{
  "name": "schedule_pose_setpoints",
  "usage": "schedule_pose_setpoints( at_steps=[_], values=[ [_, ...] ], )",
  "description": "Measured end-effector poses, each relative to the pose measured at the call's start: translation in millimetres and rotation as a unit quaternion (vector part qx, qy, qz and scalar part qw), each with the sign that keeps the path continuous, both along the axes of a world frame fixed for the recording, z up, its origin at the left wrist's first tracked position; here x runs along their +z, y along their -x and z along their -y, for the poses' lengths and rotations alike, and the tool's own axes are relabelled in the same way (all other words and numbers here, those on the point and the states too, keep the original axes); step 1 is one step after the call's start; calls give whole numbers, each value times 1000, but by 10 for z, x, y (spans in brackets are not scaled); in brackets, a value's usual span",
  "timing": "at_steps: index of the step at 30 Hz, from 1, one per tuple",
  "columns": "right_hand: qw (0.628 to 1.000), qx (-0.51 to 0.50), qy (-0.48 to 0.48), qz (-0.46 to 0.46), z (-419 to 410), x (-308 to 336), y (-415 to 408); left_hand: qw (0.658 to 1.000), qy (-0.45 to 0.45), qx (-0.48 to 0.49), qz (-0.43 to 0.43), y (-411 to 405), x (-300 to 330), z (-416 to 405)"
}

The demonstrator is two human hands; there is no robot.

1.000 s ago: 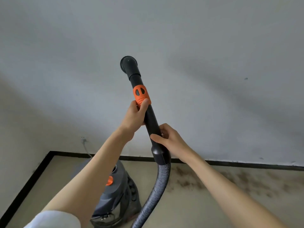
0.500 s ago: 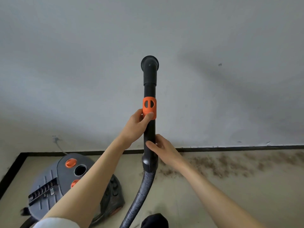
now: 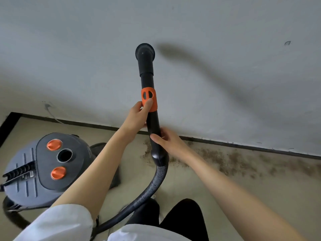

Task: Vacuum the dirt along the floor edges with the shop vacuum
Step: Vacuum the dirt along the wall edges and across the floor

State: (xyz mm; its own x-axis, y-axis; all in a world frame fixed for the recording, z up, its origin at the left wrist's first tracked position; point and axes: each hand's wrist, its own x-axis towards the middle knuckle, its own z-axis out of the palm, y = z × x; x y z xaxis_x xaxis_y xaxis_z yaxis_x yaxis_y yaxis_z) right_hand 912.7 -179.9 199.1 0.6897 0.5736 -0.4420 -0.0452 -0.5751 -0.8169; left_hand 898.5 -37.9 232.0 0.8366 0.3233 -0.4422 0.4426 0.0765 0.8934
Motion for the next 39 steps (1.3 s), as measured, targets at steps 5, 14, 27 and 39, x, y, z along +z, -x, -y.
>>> schedule_pose_setpoints(
  at_steps=[5, 14, 27, 39],
  values=[
    [998, 49, 35, -29, 42, -259, -82, 997, 34, 41, -54, 20, -283, 29],
    [990, 119, 20, -79, 348, -534, -166, 986, 32, 143, -79, 74, -511, 469],
    [989, 134, -17, -67, 897, -1215, -177, 972, 37, 205, -108, 72, -1191, 1021],
    [972, 222, 56, -50, 939, -2991, 43, 948, 76, 233, -201, 413, -3106, 999]
  ],
)
